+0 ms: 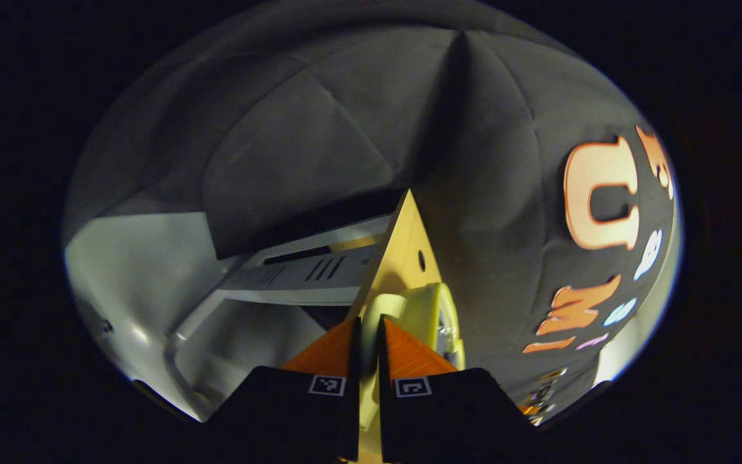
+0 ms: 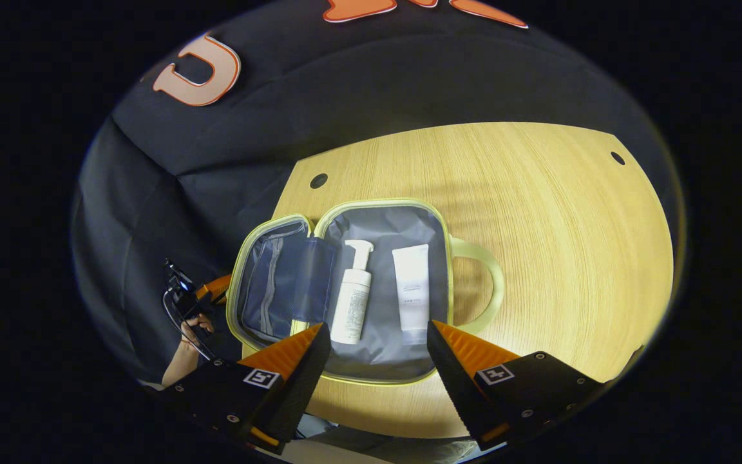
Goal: First open the suitcase, pack the skin care products into it, and then close the suitcase.
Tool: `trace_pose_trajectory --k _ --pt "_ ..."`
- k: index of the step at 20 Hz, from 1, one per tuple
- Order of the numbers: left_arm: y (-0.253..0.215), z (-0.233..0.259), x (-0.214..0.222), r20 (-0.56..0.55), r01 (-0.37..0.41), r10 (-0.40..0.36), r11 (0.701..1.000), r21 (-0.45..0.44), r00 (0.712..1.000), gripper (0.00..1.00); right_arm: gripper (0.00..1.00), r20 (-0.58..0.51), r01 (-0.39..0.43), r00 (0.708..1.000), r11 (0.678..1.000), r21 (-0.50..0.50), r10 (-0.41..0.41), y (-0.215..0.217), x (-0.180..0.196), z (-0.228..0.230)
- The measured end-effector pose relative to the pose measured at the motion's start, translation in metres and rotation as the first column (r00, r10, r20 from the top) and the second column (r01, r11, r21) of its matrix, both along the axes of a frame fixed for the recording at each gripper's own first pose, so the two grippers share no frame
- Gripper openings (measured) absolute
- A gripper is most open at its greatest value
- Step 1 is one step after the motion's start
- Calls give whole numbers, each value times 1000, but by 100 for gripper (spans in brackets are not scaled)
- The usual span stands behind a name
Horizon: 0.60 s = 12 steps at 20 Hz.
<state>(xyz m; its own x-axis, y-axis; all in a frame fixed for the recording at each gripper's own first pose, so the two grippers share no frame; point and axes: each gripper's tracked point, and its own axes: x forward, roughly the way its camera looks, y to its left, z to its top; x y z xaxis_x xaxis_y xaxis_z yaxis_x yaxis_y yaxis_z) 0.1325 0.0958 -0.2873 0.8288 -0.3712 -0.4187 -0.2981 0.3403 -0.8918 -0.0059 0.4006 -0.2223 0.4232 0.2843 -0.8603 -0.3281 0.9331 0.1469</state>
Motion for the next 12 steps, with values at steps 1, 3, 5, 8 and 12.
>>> trace_pose_trajectory --k 1,3,5,8,12 --pt "-1 3 -1 7 1 -2 999 41 1000 8 95 -1 1 1000 1000 4 -1 0 -1 -1" --pt "-3 10 -2 28 17 -22 987 158 999 3 95 -4 4 1000 1000 22 -4 1 -3 -2" --pt "-9 36 -1 47 19 -30 972 234 998 3 95 3 -4 1000 999 32 4 0 -4 1" --pt "-15 95 -8 86 22 -45 967 254 995 3 95 35 -22 999 999 50 21 0 -2 7" --pt "-53 168 -15 130 60 -103 952 300 986 3 95 80 -30 997 993 112 21 -6 5 30"
